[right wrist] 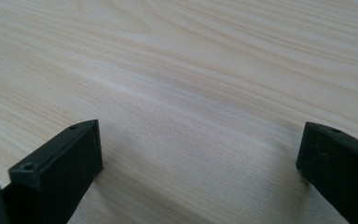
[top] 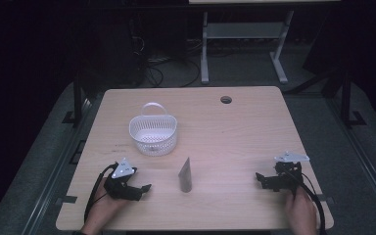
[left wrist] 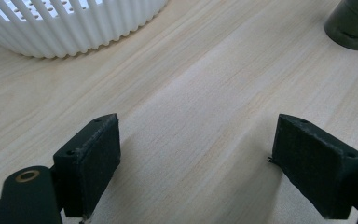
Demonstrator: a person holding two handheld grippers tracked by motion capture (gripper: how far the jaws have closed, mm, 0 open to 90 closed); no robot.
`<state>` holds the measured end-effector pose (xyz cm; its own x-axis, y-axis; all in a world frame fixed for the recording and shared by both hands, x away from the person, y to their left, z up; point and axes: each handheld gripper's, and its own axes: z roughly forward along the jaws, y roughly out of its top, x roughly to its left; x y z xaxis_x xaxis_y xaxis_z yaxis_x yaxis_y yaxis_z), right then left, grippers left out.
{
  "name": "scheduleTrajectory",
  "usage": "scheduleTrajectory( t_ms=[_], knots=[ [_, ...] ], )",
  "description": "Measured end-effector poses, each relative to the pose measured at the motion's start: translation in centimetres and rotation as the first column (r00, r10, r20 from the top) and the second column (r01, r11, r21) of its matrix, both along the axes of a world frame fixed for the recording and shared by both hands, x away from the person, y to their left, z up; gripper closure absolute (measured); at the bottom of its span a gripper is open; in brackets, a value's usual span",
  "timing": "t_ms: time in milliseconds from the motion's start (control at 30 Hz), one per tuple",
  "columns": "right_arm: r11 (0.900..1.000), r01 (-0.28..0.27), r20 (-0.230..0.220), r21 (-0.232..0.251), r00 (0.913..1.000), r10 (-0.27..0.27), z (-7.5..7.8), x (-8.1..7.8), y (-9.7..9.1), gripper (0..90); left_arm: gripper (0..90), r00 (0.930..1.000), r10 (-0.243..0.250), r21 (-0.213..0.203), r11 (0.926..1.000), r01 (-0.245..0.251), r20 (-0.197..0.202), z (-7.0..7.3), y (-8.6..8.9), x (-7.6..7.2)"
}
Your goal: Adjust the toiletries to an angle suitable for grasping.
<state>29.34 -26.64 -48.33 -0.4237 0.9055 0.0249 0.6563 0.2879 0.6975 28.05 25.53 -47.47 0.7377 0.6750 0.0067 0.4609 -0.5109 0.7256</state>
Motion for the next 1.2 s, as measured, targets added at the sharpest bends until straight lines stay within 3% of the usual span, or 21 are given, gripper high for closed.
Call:
scheduleTrajectory(
  t_ms=[333,433,467,567,700,1200],
  knots=[
    [1.0,0.0,0.0,0.0,1.0,0.0,0.0,0.0,0.0,0.0,44.5,0.9999,-0.013,-0.007,0.9999,0.013,-0.002,0.5,0.1,-0.3],
    [1.0,0.0,0.0,0.0,1.0,0.0,0.0,0.0,0.0,0.0,57.6,0.9998,-0.018,-0.02,0.9996,0.018,-0.006,0.9,0.1,-0.5],
    [1.0,0.001,0.0,0.0,1.0,-0.001,0.0,0.0,0.0,0.0,57.6,0.9996,-0.025,-0.03,0.9993,0.024,-0.014,1.1,0.2,-0.5],
    [1.0,0.0,0.0,0.0,1.0,0.0,0.0,0.0,0.0,0.0,74.1,0.9986,-0.04,-0.058,0.9976,0.038,-0.035,1.7,0.2,-0.6],
    [1.0,0.0,0.0,0.0,1.0,0.0,0.0,0.0,0.0,0.0,88.6,0.997,-0.06,-0.081,0.9952,0.056,-0.05,2.2,0.2,-0.7],
    [1.0,0.0,0.0,0.0,1.0,0.0,0.0,0.0,0.0,0.0,89.5,0.9918,-0.117,-0.128,0.9857,0.109,-0.052,4.1,-0.2,-0.6]
  ],
)
